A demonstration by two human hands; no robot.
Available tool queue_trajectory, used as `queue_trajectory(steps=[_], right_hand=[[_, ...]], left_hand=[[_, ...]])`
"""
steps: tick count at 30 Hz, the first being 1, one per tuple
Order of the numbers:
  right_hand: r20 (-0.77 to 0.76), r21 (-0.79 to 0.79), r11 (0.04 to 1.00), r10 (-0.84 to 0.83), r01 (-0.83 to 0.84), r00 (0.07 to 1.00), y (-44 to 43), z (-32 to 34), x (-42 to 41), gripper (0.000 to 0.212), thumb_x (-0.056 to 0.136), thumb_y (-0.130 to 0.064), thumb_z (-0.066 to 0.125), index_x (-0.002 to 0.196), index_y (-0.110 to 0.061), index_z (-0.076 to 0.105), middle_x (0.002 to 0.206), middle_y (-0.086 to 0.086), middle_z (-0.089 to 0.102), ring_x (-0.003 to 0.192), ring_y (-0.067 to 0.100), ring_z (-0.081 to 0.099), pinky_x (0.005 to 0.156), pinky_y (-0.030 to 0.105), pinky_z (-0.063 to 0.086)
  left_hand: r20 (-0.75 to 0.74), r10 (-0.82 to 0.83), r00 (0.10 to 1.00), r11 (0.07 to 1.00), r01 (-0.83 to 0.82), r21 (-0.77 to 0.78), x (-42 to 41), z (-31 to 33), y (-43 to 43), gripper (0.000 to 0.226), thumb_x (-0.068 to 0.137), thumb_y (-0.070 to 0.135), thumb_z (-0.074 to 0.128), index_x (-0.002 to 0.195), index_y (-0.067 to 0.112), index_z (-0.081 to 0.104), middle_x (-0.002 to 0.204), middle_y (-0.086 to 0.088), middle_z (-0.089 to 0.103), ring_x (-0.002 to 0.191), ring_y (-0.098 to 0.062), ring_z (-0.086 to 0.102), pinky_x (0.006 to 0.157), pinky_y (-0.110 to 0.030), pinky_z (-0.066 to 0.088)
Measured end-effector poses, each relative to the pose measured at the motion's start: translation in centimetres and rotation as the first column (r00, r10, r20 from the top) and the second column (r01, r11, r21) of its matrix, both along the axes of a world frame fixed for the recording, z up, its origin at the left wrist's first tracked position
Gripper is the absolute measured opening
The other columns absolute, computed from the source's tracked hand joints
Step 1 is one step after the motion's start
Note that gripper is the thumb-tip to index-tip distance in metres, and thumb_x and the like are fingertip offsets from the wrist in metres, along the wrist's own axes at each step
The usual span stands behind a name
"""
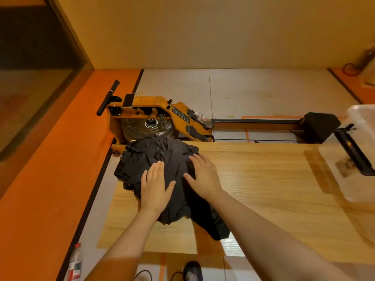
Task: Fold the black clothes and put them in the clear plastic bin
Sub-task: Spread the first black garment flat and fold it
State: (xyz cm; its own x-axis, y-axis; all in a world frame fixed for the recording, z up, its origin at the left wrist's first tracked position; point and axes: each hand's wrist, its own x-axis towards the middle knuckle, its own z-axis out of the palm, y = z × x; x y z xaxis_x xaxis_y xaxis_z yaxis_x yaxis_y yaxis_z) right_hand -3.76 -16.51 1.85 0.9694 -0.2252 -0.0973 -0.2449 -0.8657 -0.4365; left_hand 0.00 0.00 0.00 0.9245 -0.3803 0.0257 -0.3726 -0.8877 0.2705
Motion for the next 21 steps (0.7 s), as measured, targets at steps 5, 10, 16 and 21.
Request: queue_trajectory(steps=[5, 10, 16, 21], right_hand=[[-0.056, 0.105, 0.993, -0.055, 0.061, 0.997, 1.0, -0.8, 0.8, 0.058, 0.094, -0.042, 0.055, 0.145, -0.018, 0.041, 0.148, 0.001, 0.042, 0.138, 0.02, 0.035, 0.112, 0.038, 0.031], [-0.058, 0.127, 0.982, -0.13, 0.137, 0.99, 0.8, -0.9, 0.4, 0.011, 0.097, -0.024, 0.053, 0.103, -0.019, 0.061, 0.112, 0.0, 0.064, 0.103, 0.023, 0.059, 0.081, 0.035, 0.05], [-0.085, 0.184, 0.97, -0.143, 0.157, 0.986, -0.7, -0.7, -0.1, 0.026, 0.096, -0.032, 0.053, 0.119, -0.02, 0.057, 0.113, 0.003, 0.066, 0.106, 0.026, 0.06, 0.084, 0.038, 0.051], [-0.3, 0.144, 0.988, -0.017, 0.062, 0.954, -0.9, -1.5, -1.3, 0.036, 0.095, -0.032, 0.058, 0.129, -0.022, 0.058, 0.125, 0.007, 0.062, 0.117, 0.028, 0.055, 0.09, 0.037, 0.048]], left_hand=[[-0.036, -0.02, 0.999, 0.993, 0.015, -0.113, 0.8, -0.8, 0.4, 0.057, 0.094, 0.044, 0.056, 0.142, 0.016, 0.045, 0.149, -0.001, 0.043, 0.141, -0.018, 0.033, 0.119, -0.038, 0.017], [-0.004, 0.006, 1.0, 0.971, -0.007, -0.241, 1.2, -0.8, 0.5, 0.026, 0.093, 0.028, 0.063, 0.116, 0.016, 0.066, 0.132, -0.001, 0.058, 0.127, -0.02, 0.048, 0.111, -0.037, 0.029], [0.053, 0.057, 0.997, 0.941, -0.036, -0.337, 1.0, 0.9, -0.3, 0.008, 0.094, 0.019, 0.06, 0.097, 0.017, 0.067, 0.108, 0.003, 0.064, 0.11, -0.018, 0.055, 0.101, -0.037, 0.035], [-0.048, 0.067, 0.997, 0.849, -0.082, -0.522, -0.6, 4.6, -4.3, 0.008, 0.101, 0.024, 0.047, 0.102, 0.022, 0.055, 0.083, 0.01, 0.06, 0.081, -0.011, 0.058, 0.071, -0.028, 0.043]])
